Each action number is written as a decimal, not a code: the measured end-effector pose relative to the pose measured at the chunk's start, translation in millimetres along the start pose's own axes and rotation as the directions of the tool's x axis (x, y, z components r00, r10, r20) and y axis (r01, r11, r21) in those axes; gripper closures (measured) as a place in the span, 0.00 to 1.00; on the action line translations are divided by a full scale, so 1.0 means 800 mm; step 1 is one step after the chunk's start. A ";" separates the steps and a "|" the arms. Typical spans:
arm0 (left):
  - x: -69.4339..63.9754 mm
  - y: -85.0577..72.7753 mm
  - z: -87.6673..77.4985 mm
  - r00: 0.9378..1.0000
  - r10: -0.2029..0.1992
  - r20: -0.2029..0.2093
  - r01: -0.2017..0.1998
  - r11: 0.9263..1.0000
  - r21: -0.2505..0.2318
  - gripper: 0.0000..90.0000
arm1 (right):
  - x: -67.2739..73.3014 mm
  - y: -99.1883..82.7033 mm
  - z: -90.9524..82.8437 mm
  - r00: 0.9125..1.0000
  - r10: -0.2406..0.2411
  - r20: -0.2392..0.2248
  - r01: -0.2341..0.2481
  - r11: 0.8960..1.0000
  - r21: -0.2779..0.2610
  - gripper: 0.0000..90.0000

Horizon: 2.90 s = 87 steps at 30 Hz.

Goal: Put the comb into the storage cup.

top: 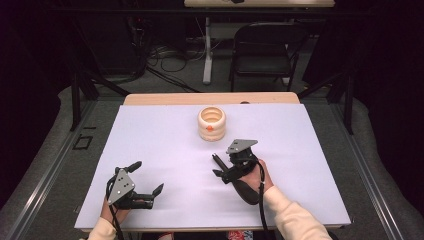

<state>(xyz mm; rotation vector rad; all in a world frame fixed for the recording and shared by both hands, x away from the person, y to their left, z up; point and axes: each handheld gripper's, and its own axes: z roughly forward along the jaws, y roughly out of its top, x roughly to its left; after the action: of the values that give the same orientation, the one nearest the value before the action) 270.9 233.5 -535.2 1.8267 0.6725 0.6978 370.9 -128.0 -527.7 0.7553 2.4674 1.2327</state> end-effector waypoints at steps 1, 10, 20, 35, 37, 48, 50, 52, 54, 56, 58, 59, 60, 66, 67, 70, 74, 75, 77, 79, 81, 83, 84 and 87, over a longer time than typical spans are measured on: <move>0.000 0.000 0.000 1.000 0.002 0.000 -0.002 1.000 0.002 0.00 | 0.001 0.000 0.002 1.000 -0.001 0.000 0.001 1.000 0.002 0.00; 0.001 0.000 0.000 1.000 0.009 0.003 -0.009 1.000 0.009 0.00 | 0.004 0.003 0.012 1.000 -0.021 0.006 0.020 1.000 0.014 0.10; 0.000 0.000 0.001 1.000 0.005 0.004 -0.005 1.000 0.013 0.00 | 0.001 0.005 0.022 1.000 -0.015 0.017 0.015 1.000 0.013 0.65; 0.000 0.000 0.001 1.000 0.006 0.004 -0.006 1.000 0.014 0.00 | 0.006 0.007 0.038 0.997 -0.067 0.044 0.065 0.997 0.051 1.00; 0.000 0.000 0.001 1.000 0.006 0.004 -0.006 1.000 0.015 0.00 | 0.006 0.007 0.041 0.997 -0.070 0.046 0.067 0.996 0.058 1.00; 0.001 0.000 0.000 1.000 0.010 0.002 -0.010 1.000 0.015 0.00 | 0.006 0.006 0.049 0.994 -0.087 0.071 0.080 0.992 0.096 1.00; 0.000 0.000 0.000 1.000 0.007 0.003 -0.007 1.000 0.014 0.00 | 0.005 0.006 0.049 0.993 -0.086 0.075 0.079 0.992 0.099 1.00; 0.000 0.000 0.000 1.000 0.006 0.002 -0.006 1.000 0.016 0.00 | 0.003 0.004 0.050 0.993 -0.082 0.082 0.074 0.992 0.102 1.00; 0.001 0.000 0.000 1.000 0.006 0.001 -0.006 1.000 0.016 0.00 | 0.002 0.004 0.050 0.993 -0.083 0.082 0.074 0.991 0.108 1.00; 0.001 0.000 0.000 1.000 0.006 0.001 -0.006 1.000 0.016 0.00 | 0.001 0.003 0.050 0.993 -0.077 0.088 0.067 0.992 0.111 1.00; 0.000 0.000 0.000 1.000 0.006 0.003 -0.006 1.000 0.016 0.00 | 0.000 0.003 0.049 0.992 -0.082 0.094 0.071 0.991 0.114 1.00; 0.000 0.000 0.000 1.000 0.006 0.003 -0.006 1.000 0.016 0.00 | -0.001 0.003 0.049 0.992 -0.081 0.094 0.070 0.991 0.115 1.00; 0.001 0.000 0.000 1.000 0.006 0.003 -0.006 1.000 0.016 0.00 | -0.002 0.002 0.049 0.992 -0.077 0.097 0.066 0.991 0.118 1.00; 0.000 0.000 0.000 1.000 0.006 0.001 -0.006 1.000 0.018 0.00 | -0.006 0.001 0.047 0.990 -0.083 0.111 0.069 0.990 0.127 1.00; 0.001 0.000 0.000 1.000 0.007 0.002 -0.007 1.000 0.018 0.00 | -0.006 0.001 0.047 0.990 -0.078 0.115 0.064 0.990 0.125 1.00; 0.000 0.000 0.000 1.000 0.006 0.001 -0.006 1.000 0.018 0.00 | -0.009 0.001 0.046 0.990 -0.077 0.119 0.062 0.989 0.131 1.00; 0.001 0.000 -0.001 1.000 0.010 0.000 -0.010 1.000 0.019 0.00 | -0.013 0.000 0.043 0.989 -0.068 0.133 0.049 0.989 0.139 1.00; 0.001 0.000 -0.001 1.000 0.010 0.000 -0.010 1.000 0.019 0.00 | -0.013 0.000 0.043 0.989 -0.068 0.133 0.049 0.989 0.139 1.00; 0.001 0.000 -0.001 1.000 0.011 -0.002 -0.011 1.000 0.018 0.00 | -0.016 -0.001 0.042 0.987 -0.069 0.143 0.048 0.989 0.142 1.00; 0.001 0.000 -0.001 1.000 0.010 -0.003 -0.010 1.000 0.017 0.00 | -0.017 -0.001 0.041 0.986 -0.069 0.149 0.047 0.989 0.141 1.00; 0.001 0.000 -0.001 1.000 0.010 -0.003 -0.010 1.000 0.018 0.00 | -0.019 -0.001 0.040 0.986 -0.066 0.154 0.043 0.988 0.147 1.00; 0.001 0.000 -0.001 1.000 0.010 -0.003 -0.010 1.000 0.018 0.00 | -0.020 -0.002 0.041 0.985 -0.065 0.161 0.040 0.987 0.156 1.00; 0.001 0.000 -0.001 1.000 0.009 -0.003 -0.009 1.000 0.018 0.00 | -0.020 -0.002 0.041 0.985 -0.065 0.161 0.040 0.987 0.156 1.00; 0.001 0.000 -0.001 1.000 0.008 -0.004 -0.008 1.000 0.018 0.00 | -0.022 -0.003 0.040 0.984 -0.066 0.168 0.038 0.986 0.164 1.00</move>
<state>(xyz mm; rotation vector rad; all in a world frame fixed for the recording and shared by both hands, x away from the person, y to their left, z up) 270.7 234.9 -535.0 1.8456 0.6762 0.7028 399.3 -118.5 -548.5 0.7969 2.4467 0.9166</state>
